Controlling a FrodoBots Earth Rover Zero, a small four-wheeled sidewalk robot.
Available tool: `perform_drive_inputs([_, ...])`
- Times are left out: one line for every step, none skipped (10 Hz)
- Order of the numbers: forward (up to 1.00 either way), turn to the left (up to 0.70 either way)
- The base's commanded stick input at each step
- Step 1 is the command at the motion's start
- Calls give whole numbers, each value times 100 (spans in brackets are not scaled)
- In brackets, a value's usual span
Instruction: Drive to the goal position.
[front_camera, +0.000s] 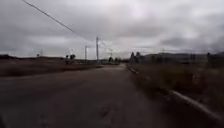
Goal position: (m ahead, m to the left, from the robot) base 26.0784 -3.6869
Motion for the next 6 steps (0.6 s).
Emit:
perform_drive_inputs([70,0])
perform_drive_inputs([70,0])
perform_drive_inputs([70,0])
perform_drive_inputs([70,0])
perform_drive_inputs([70,0])
perform_drive_inputs([70,0])
